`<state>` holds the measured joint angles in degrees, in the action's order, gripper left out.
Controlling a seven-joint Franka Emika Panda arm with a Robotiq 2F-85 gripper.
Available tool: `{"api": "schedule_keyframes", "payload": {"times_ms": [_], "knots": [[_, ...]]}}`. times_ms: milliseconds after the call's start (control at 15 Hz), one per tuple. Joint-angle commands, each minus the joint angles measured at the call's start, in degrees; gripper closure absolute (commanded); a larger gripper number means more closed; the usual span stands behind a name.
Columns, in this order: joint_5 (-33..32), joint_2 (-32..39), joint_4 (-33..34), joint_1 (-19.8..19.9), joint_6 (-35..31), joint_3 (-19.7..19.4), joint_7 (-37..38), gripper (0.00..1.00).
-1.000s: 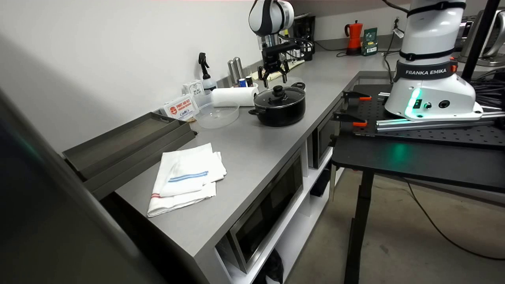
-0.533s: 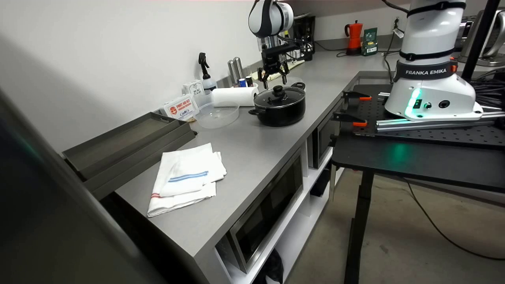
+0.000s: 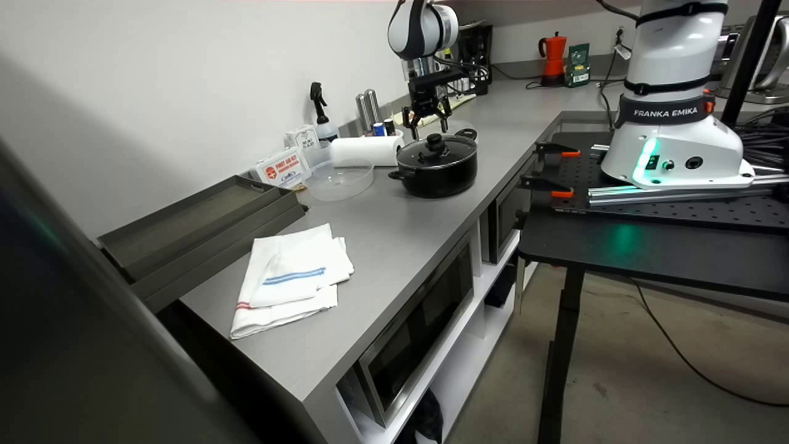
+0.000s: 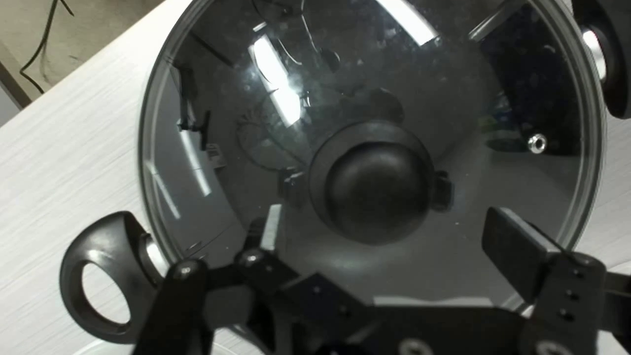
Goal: Uncover the pot and put the lid on the table
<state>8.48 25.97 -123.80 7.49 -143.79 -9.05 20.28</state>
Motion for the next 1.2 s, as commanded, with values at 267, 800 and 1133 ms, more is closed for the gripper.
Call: {"api": "schedule_keyframes", "payload": {"times_ms": [267,800,1133], "knots": [[1.9,1.2,0.4,0.0,-0.5,0.3,-0.4,0.00],[1.9,1.4,0.3,-0.1,-0.6,0.2,-0.4,0.57],[1.9,0.9,0.3,-0.1,-0.7,0.2,-0.3,0.75]]}}
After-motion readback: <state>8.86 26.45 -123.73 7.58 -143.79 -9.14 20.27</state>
